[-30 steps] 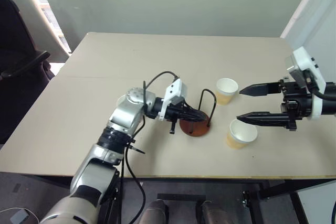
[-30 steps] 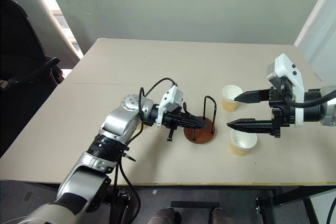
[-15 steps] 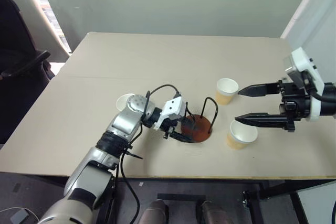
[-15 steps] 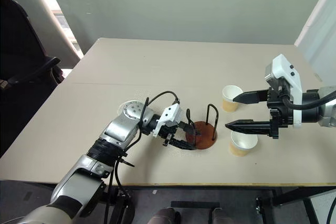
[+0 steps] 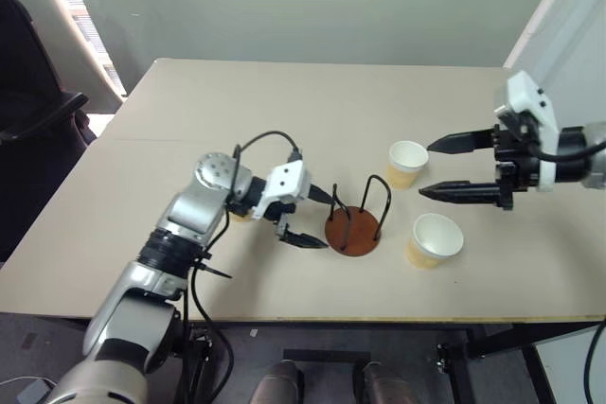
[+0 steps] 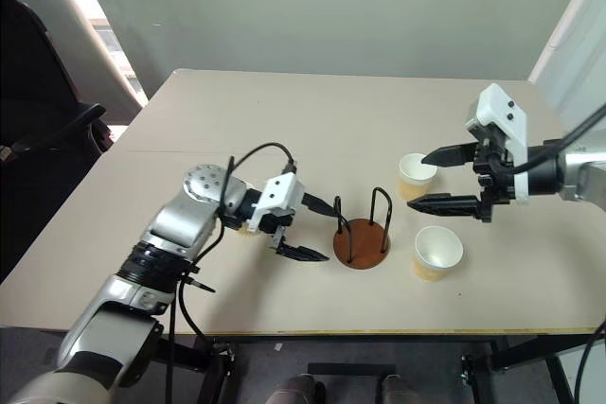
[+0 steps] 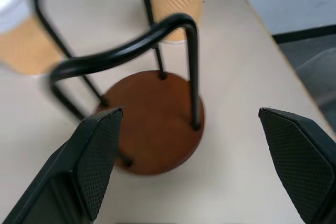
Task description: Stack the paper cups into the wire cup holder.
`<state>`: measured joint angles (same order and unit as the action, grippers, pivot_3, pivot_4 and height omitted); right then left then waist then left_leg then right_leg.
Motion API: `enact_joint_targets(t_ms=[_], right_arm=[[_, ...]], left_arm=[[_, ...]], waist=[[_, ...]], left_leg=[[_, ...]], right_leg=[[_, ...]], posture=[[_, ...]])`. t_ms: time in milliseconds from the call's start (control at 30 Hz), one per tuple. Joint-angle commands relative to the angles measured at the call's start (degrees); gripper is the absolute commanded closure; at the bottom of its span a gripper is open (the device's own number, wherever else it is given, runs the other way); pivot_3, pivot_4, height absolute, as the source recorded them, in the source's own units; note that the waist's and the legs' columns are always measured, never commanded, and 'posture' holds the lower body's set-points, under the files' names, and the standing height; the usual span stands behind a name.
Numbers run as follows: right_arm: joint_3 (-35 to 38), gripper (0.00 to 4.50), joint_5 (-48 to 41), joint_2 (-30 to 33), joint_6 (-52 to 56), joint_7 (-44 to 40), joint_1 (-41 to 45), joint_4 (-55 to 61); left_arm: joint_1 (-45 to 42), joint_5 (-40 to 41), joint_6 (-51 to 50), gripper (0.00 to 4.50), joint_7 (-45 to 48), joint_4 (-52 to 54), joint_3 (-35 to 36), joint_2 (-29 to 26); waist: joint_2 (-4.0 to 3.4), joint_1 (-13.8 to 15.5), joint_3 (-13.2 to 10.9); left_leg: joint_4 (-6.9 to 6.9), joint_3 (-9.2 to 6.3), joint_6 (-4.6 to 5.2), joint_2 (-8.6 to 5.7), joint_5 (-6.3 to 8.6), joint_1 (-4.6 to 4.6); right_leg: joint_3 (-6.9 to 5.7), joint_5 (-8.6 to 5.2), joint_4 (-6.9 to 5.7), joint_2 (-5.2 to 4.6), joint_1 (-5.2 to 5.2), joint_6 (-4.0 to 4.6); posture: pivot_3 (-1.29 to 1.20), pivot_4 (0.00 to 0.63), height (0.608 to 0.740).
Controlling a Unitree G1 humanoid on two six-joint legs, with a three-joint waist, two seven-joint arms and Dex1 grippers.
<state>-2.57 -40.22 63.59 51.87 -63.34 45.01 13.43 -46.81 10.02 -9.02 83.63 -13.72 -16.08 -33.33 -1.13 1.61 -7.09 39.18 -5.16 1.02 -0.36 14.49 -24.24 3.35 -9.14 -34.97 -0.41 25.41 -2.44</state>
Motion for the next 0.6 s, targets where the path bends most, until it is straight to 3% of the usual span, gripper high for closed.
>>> enact_joint_targets(t_ms=[33, 300, 600], right_arm=[[-5.0, 0.00, 7.8, -2.2, -5.6, -2.0, 5.0, -6.6], [-16.9, 0.00, 27.3, -9.9, -21.6, -6.5, 14.6, -27.2], [-21.7, 0.00, 41.1, -18.7, -35.5, -9.3, 21.5, -48.0]], left_arm=[[-1.9, 2.0, -0.8, 0.03, 0.3, 3.4, 3.2, -2.1], [-3.4, 8.1, -6.6, 0.03, 0.4, 5.5, 9.7, -7.2], [1.5, 19.7, -20.8, 0.03, -0.9, 10.5, 18.5, -12.3]], waist=[[0.00, -0.1, 0.0], [-0.01, -0.4, 0.0], [-0.03, -0.9, 0.0]], left_leg=[[0.00, 0.00, 0.01, 0.00, 0.00, 0.00], [-0.11, -0.04, 0.01, 0.06, 0.01, -0.01], [-0.23, -0.05, -0.07, 0.08, -0.04, -0.13]], right_leg=[[0.00, 0.02, -0.01, 0.00, 0.01, 0.02], [-0.05, 0.10, -0.05, 0.01, 0.19, 0.18], [-0.08, 0.02, -0.08, 0.02, 0.39, 0.35]], posture=[[0.00, 0.150, 0.740], [0.00, 0.150, 0.740], [0.00, 0.150, 0.740]])
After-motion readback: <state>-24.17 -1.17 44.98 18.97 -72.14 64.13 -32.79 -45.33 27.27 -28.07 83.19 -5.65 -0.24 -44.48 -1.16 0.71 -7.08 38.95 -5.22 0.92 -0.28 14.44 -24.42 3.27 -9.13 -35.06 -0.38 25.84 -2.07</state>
